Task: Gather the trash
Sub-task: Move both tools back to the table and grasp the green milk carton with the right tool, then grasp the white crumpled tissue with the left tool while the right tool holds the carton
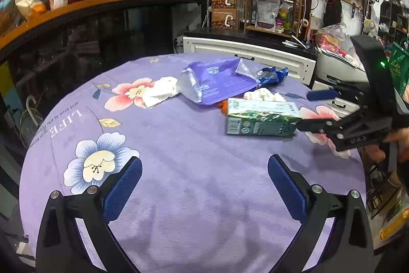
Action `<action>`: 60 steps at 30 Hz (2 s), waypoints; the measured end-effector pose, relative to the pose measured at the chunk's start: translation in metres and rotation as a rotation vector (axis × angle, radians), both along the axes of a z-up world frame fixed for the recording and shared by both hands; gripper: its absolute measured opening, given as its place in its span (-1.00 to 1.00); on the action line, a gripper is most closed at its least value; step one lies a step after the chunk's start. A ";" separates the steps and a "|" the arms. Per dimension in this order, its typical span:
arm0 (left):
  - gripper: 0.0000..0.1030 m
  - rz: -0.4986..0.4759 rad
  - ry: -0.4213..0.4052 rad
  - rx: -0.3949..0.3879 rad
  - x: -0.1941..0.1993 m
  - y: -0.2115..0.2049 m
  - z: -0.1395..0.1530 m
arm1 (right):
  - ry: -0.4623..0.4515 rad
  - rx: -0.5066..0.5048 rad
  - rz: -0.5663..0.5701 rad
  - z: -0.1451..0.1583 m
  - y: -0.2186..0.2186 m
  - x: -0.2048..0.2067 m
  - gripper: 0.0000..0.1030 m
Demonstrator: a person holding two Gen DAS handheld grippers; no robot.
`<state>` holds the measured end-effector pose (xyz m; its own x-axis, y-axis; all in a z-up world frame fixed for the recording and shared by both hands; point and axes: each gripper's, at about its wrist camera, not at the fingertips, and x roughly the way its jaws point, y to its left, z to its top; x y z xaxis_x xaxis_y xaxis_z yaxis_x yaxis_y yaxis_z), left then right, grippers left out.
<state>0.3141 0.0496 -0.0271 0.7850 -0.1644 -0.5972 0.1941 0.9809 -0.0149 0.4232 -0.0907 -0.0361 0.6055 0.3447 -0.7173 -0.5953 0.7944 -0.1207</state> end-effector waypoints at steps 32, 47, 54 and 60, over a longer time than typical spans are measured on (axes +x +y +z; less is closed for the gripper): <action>0.87 -0.014 0.088 -0.089 0.030 0.010 -0.012 | -0.006 -0.049 0.152 -0.005 0.023 -0.004 -0.01; 0.58 -0.122 0.088 -0.028 0.098 -0.093 -0.004 | -0.078 0.078 -0.046 0.007 -0.078 -0.058 -0.01; 0.52 -0.128 0.145 -0.031 0.128 -0.140 -0.012 | -0.080 0.137 -0.133 -0.002 -0.120 -0.074 -0.01; 0.27 -0.024 0.225 0.029 0.159 -0.170 -0.035 | -0.073 0.164 -0.182 -0.014 -0.146 -0.085 -0.01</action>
